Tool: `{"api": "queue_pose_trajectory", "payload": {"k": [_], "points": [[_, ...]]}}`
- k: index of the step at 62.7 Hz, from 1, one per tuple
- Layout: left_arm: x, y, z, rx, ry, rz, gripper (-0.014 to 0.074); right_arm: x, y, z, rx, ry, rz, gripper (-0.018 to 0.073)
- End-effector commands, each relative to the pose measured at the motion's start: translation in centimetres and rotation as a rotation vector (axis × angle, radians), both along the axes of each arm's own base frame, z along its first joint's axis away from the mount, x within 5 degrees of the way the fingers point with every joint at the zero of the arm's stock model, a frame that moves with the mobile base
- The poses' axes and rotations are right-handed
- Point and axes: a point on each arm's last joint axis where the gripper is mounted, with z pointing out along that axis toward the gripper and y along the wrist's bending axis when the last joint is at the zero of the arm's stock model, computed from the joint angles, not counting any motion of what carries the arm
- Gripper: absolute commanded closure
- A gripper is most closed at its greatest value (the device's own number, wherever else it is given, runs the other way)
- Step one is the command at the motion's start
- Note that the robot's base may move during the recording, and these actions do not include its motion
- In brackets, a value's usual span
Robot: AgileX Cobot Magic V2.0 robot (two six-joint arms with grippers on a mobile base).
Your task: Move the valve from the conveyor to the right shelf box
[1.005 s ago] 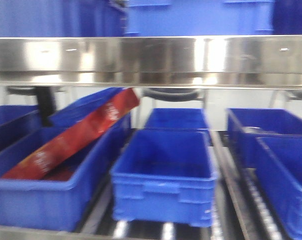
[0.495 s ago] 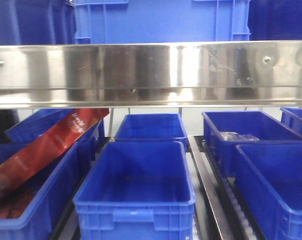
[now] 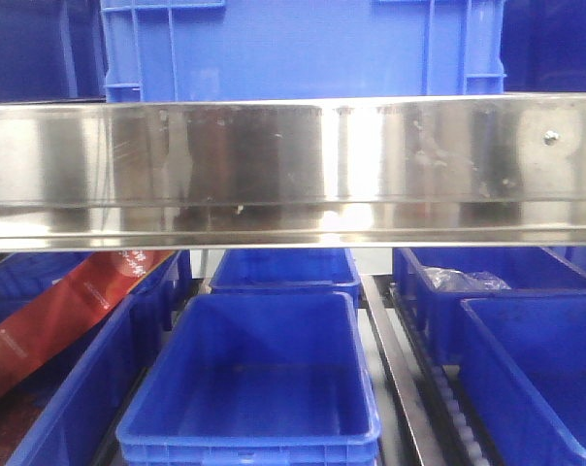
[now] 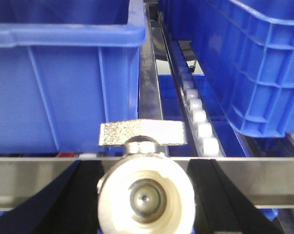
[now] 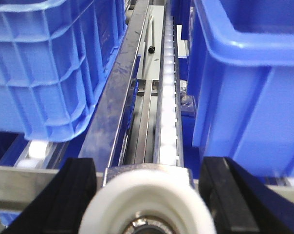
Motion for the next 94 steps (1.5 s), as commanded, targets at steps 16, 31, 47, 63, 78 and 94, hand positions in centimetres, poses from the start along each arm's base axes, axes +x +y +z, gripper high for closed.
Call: {"api": "queue_pose_trajectory", "payload": {"k": [16, 31, 47, 63, 78, 94], "points": [[-0.06, -0.05, 0.74, -0.007, -0.070, -0.002, 0.0707, -0.02, -0.09, 1.03, 0.003, -0.089, -0.007, 0.0721], [-0.06, -0.09, 0.76, -0.004, -0.072, -0.007, 0.0707, -0.02, -0.09, 1.03, 0.003, -0.089, -0.007, 0.0721], [-0.06, -0.09, 0.76, -0.004, -0.072, -0.007, 0.0707, -0.02, -0.09, 1.03, 0.003, -0.089, -0.007, 0.0721], [-0.06, -0.09, 0.76, -0.004, -0.072, -0.007, 0.0707, 0.11, -0.10, 1.43, 0.009, -0.135, -0.010, 0.0721], [0.08, -0.04, 1.27, -0.002, -0.130, -0.002, 0.0707, 0.16, -0.10, 1.60, 0.012, -0.154, -0.011, 0.0721], [0.57, -0.20, 1.35, -0.009, -0.134, -0.021, 0.0707, 0.19, -0.10, 1.69, 0.013, -0.165, -0.012, 0.0721]]}}
